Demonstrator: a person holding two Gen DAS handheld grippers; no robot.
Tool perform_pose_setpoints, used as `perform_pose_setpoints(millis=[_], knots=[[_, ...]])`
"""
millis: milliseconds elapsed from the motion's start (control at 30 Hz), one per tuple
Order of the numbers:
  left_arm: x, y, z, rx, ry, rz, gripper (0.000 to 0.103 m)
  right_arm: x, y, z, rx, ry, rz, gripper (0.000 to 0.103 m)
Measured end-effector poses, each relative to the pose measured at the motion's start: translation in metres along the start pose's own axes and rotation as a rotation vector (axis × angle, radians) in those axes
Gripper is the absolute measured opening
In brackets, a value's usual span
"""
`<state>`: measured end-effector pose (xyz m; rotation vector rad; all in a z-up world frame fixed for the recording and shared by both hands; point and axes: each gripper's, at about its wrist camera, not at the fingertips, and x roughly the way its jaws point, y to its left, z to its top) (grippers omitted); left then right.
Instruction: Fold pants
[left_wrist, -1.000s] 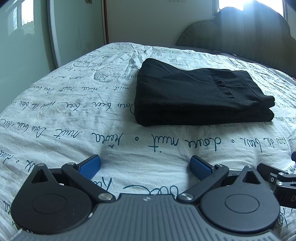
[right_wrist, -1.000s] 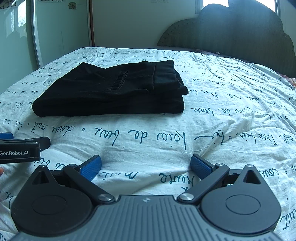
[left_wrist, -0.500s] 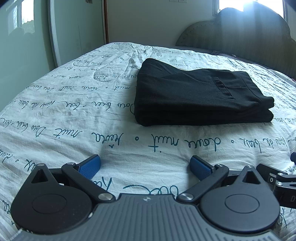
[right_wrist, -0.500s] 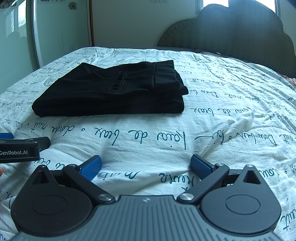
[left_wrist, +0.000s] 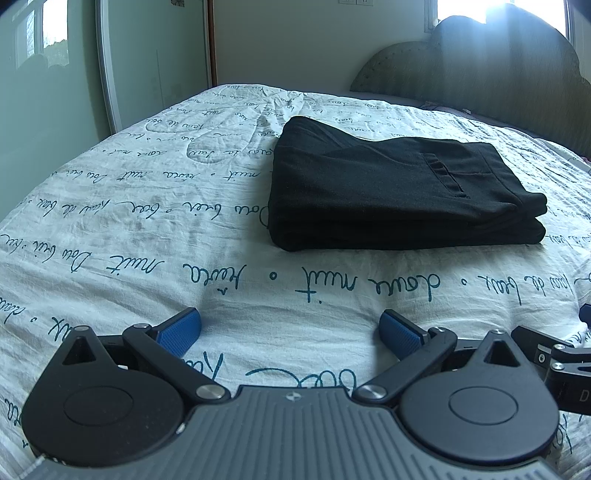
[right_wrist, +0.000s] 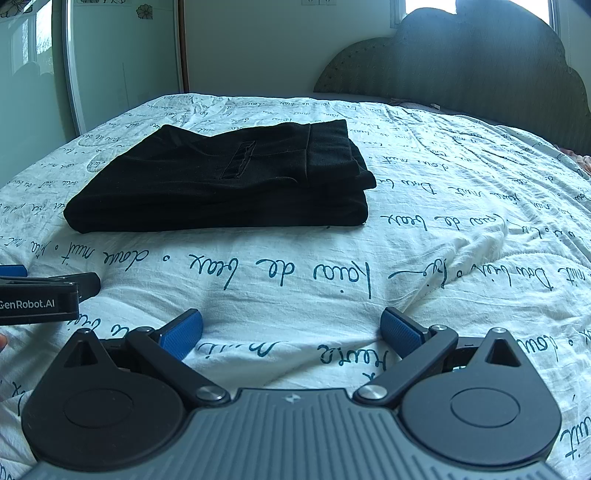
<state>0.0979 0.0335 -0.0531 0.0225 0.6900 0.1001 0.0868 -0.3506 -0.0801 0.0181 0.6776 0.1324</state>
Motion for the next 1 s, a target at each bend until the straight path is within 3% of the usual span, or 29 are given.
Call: perform_pose_setpoints(millis=[1000], knots=[[0.0002,-0.0008,-0.0001,-0.006,0.001,0.000,0.103,-0.0002,0.0002,-0.0001,0.000,0.000,-0.001,0.103]])
